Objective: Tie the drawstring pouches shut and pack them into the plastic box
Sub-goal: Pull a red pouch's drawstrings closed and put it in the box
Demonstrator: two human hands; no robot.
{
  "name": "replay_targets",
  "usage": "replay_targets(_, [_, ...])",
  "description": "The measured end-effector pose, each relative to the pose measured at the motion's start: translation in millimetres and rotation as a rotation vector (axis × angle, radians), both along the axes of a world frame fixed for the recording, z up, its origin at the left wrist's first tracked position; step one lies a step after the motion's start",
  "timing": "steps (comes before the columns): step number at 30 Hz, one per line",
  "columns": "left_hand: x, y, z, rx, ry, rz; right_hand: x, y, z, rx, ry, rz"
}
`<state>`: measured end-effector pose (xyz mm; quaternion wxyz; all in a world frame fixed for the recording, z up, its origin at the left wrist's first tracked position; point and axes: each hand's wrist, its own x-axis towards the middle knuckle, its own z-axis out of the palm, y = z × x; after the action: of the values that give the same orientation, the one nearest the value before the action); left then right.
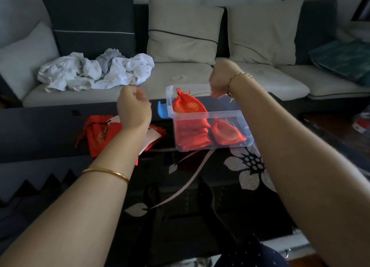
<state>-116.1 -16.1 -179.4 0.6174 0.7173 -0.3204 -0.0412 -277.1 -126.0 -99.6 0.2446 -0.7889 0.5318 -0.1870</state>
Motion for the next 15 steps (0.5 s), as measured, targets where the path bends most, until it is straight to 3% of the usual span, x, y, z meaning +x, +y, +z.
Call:
replay_targets(2, [10, 21, -21, 0.111, -0.006, 0.106, 14, 28, 2, -0.093, -0.135, 0.104])
replay_targets(4, [19, 38, -42, 0.327, -0.019, 0.168, 29, 68, -7, -0.044, -0.255, 0.219])
replay_targets(8, [34, 72, -69, 0.719, 0.093, 0.222, 69, 118, -58, 0.225, -0.125, 0.351])
replay_targets(13, [53, 81, -84, 0.656, 0.231, 0.052, 109, 137, -125, 0.255, 0.004, 0.36])
replay_targets(15, [56, 81, -84, 0.567, 0.293, 0.017, 117, 133, -143, 0.357, -0.061, 0.286])
